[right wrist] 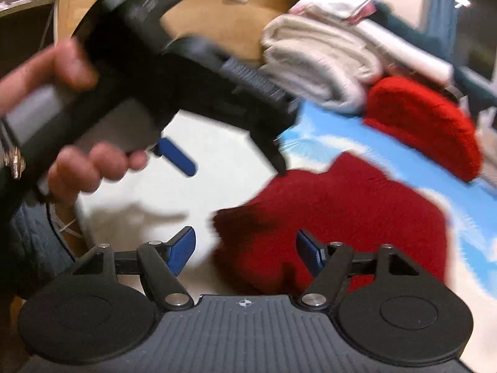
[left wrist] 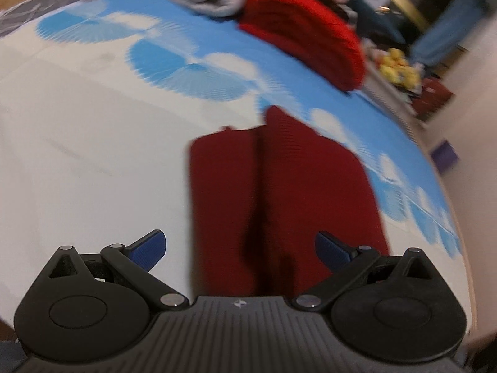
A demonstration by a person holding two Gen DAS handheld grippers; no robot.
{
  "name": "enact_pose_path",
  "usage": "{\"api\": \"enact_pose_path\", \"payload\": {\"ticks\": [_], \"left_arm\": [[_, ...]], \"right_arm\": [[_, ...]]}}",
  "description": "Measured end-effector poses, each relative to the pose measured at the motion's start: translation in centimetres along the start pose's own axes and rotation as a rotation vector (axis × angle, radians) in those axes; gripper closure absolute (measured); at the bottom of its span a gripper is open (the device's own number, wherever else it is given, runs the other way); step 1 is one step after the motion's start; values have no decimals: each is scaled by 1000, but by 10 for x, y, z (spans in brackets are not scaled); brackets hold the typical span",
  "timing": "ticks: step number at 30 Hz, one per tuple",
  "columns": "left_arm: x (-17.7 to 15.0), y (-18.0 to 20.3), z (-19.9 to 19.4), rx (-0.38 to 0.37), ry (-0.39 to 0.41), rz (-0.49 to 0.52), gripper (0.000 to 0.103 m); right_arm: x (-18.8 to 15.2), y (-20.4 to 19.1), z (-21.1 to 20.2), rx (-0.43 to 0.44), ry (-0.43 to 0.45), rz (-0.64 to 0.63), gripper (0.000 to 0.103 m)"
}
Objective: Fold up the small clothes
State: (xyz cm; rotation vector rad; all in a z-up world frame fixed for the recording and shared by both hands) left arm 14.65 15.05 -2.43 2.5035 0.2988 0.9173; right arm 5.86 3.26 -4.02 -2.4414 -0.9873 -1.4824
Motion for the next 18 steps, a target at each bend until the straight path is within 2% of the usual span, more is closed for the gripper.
{"api": "enact_pose_path", "payload": {"ticks": [3,5,6,7,8,10,12,14,16,18], "left_arm": [[-10,24,12,9,-16,91,1],[-20,24,25,103,-54,126,1],[-27,17,32,165,-78,121,1],[-33,7,41,228,-110,103,0],[-39,-3,49,248,-143,67,0],[-48,-17,56,209,-190,-57,0],[-53,-25,53,151,-198,-131,0],[-53,-27,43,118,-181,-154,0],[-56,-26,32,73,-159,-213,0],[-59,-22,26,31,-141,-295,0]], "right_arm": [[2,42,-25,-171,34,36,28],[-1,82,-35,-355,52,142,21],[-6,101,-35,-420,51,212,21],[-13,110,-28,-433,18,248,21],[-25,115,-15,-405,-52,271,21],[-59,106,16,-291,-256,274,24],[-73,100,20,-305,-245,257,21],[-65,104,11,-274,-222,284,22],[-51,125,-1,-225,-190,393,20],[-39,160,-11,-224,-139,514,12]]}}
Point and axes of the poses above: each gripper's, at about its wrist camera, not at the fingertips, and z roughly the way its jaws point, y to its right, x to its top, the point moved 8 cm from there along z, roughly the way its jaws point, and after that the axes turned 5 degrees about -x, right-handed, at the moved point
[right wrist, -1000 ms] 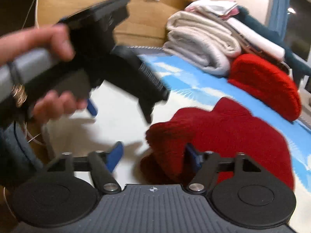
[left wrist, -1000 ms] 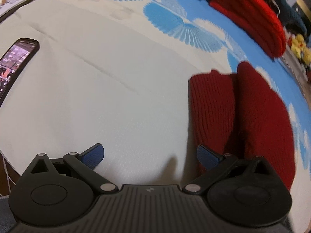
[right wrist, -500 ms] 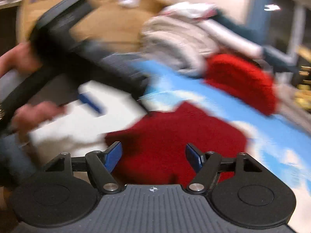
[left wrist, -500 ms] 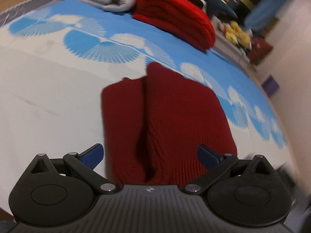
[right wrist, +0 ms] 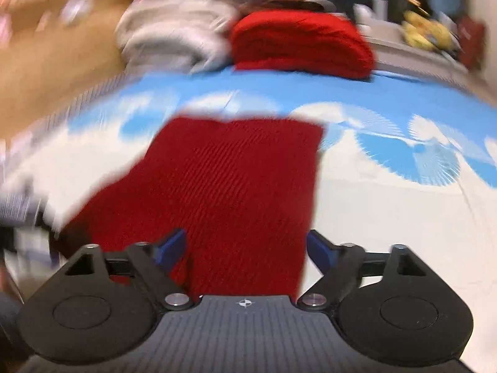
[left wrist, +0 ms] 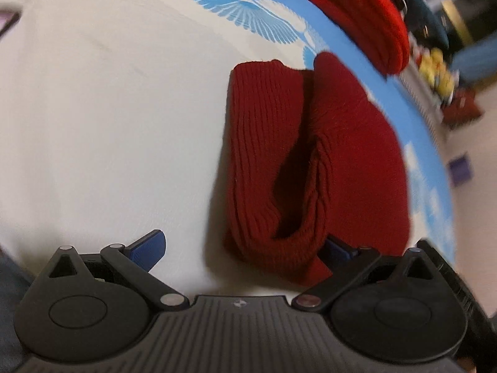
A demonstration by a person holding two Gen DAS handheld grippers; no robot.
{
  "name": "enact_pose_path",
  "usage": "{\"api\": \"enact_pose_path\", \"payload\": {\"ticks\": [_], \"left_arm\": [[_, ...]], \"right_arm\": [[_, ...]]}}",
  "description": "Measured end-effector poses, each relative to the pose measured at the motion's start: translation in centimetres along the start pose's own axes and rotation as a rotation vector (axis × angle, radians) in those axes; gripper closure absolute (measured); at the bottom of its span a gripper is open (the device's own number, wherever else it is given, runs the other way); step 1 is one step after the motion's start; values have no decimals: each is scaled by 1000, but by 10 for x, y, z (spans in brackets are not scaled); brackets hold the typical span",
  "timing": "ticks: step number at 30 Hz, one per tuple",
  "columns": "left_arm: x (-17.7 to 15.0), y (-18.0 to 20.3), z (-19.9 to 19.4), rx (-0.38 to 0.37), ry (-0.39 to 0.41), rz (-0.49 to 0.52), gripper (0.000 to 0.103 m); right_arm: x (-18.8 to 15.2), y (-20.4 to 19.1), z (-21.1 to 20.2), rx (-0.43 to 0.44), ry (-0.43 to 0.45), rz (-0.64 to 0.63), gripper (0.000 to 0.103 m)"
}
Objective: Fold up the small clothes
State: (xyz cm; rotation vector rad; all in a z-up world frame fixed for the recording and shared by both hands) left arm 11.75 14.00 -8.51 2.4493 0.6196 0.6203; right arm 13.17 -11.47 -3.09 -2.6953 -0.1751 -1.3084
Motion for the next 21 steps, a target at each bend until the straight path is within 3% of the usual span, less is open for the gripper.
{"api": "enact_pose_path", "payload": {"ticks": [2,7,11,15,17,18,19,21], "left_arm": [[-10,4,-1,-34,8,-57,0],[-21,7,10,-88,5,-233,0],[-17,10,32,-93,23,-293,0],[-2,8,36,-22,94,-329,1],[4,10,36,31,130,-334,14],[7,15,38,43,130,-299,32],[9,20,39,88,133,-251,39],[13,29,38,120,150,-200,50]], "right_arm": [[24,32,3,29,0,115,10],[71,92,63,116,-131,299,9],[85,101,123,196,-231,394,9],[81,96,189,187,-331,460,8],[78,92,218,207,-373,498,7],[76,87,228,257,-398,526,11],[77,75,233,341,-406,532,40],[88,55,230,354,-374,403,61]]}}
Point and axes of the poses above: each gripper's, at about its wrist camera, not at the fingertips, and z roughly the way its jaws point, y to its right, x to its top, the point moved 8 cm from there along z, roughly the way its jaws point, and after that the axes turned 5 degrees about -x, right-handed, at the moved point
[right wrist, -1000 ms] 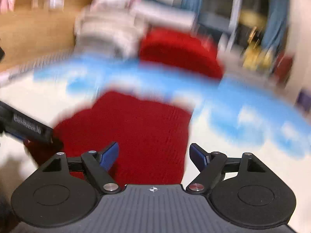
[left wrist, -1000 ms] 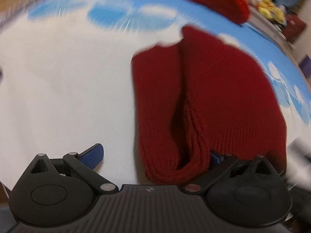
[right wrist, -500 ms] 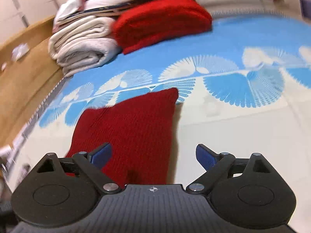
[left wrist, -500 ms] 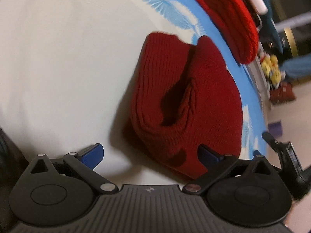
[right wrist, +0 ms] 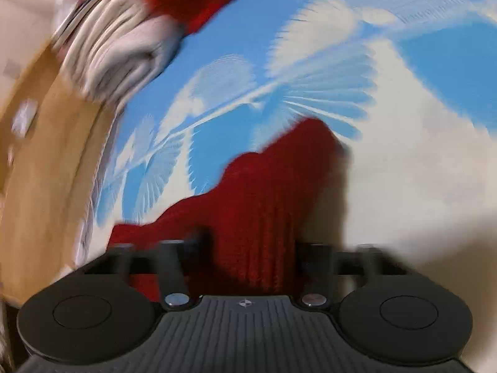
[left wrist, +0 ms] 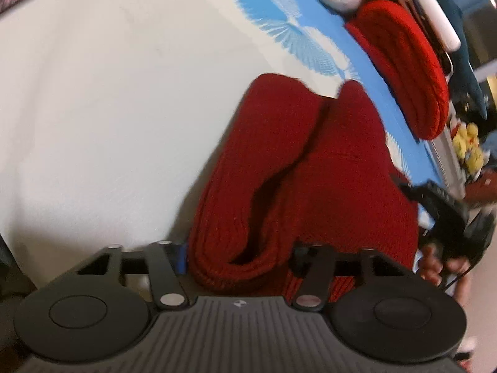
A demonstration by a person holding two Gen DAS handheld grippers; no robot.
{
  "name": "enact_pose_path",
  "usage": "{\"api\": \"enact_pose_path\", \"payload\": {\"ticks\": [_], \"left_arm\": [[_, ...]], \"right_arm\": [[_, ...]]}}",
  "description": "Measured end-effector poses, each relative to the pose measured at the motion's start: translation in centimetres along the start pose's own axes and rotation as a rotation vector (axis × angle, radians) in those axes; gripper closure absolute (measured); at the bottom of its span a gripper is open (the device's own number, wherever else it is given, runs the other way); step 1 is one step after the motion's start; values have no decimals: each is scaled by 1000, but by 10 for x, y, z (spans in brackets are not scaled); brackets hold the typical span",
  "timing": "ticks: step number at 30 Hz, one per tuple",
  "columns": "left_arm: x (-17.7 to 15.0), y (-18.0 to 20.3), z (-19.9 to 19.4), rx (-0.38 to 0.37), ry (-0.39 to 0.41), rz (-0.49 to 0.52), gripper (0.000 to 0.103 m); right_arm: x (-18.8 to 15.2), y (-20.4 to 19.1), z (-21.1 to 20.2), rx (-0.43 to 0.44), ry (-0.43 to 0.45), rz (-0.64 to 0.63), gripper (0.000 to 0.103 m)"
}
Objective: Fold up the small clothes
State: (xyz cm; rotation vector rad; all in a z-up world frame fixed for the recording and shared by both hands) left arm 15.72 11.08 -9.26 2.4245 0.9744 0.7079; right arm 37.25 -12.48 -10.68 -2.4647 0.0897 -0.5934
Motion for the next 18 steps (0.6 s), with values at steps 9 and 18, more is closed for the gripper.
{"api": "enact_pose_path", "payload": {"ticks": [9,18], "left_arm": [[92,70,59,59,49,104,63],[171,268,201,144,-28,683,59]], "right_arm": [[62,-23,-32,21,261,-37,76],[15,131,-83,-40,389,461,77]]}}
Point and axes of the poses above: each gripper's, at about its wrist camera, not at the fingertips, and z roughly the way its jaws point, y to its right, x to its top, the point moved 8 cm from there along z, roughly the way its jaws point, and after that the axes turned 5 degrees about -x, right-handed, at the moved point
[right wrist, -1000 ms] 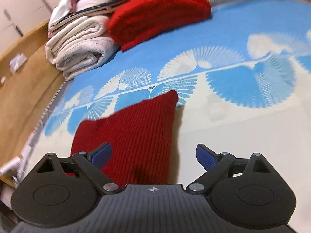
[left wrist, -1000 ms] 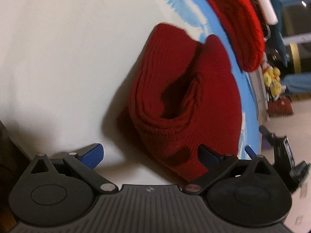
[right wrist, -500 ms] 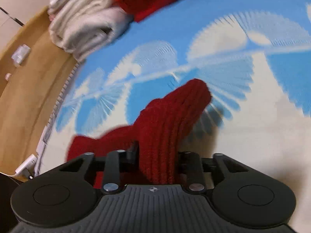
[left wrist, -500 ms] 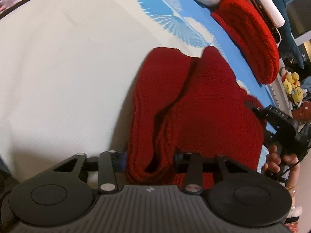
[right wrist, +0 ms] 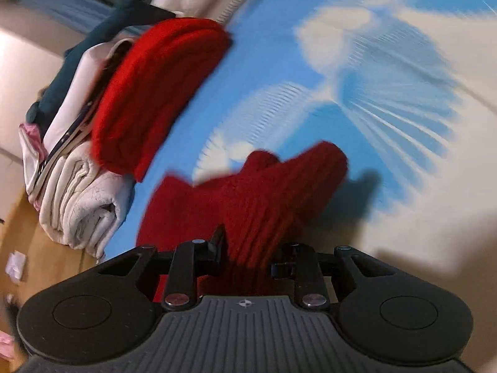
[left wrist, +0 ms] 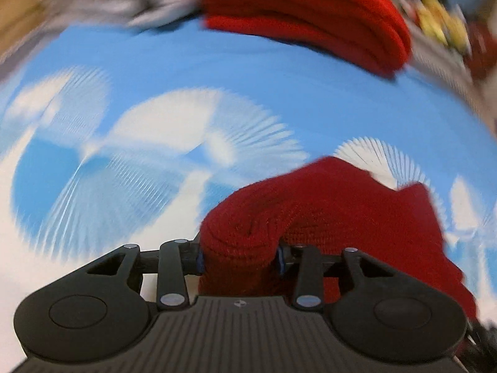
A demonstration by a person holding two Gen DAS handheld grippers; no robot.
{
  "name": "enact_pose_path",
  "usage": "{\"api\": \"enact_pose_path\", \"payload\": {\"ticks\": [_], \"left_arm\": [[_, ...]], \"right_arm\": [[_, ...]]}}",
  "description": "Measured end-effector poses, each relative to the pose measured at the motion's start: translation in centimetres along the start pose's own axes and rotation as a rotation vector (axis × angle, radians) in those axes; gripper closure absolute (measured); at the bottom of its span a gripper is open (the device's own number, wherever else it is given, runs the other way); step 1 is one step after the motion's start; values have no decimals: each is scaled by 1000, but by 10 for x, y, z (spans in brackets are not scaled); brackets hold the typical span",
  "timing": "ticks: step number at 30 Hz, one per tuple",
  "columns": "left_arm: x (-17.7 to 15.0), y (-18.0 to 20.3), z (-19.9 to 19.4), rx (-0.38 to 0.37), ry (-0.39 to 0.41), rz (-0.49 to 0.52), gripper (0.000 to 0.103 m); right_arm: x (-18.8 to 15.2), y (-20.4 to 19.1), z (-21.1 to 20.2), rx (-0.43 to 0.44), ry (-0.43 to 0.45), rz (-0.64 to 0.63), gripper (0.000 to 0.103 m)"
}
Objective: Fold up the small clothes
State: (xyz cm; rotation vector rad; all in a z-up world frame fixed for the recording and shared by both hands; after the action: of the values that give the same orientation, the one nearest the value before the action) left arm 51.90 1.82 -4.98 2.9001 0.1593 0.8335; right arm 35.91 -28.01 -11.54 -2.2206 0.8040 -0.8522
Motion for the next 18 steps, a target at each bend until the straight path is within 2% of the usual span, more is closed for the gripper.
{"api": "enact_pose_path", "payload": {"ticks": [2,4,9,12,14,16,18], "left_arm": [[15,25,18,13,-23,74,57],[28,42,32,25,-26,103,55],[41,65,47,62,-7,143,55],[47,73,51,79,19,172,54],[45,68,53,93,9,144,44],[41,51,50,130,11,107,9],[41,27,47,164,31,89,0]], "right_arm": [[-10,12,-14,35,-17,-7,77],[-17,14,-24,44,-30,-42,77],[-23,11,-35,72,-32,-88,76],[-22,12,-28,85,-44,-66,75],[-22,10,-28,86,-40,-77,75],[-17,11,-29,64,-20,-90,74],[-14,13,-29,30,-1,-115,67]]}}
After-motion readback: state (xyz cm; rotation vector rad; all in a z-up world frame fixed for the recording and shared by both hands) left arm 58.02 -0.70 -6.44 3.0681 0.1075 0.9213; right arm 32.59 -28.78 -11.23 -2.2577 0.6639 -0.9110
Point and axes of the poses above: each gripper's, at about its wrist camera, not at the fingertips, and z roughly the way its jaws point, y to its right, x to its top, the point moved 8 cm from there along z, roughly the way its jaws point, and after that the axes turned 5 degrees about -x, right-handed, at the moved point
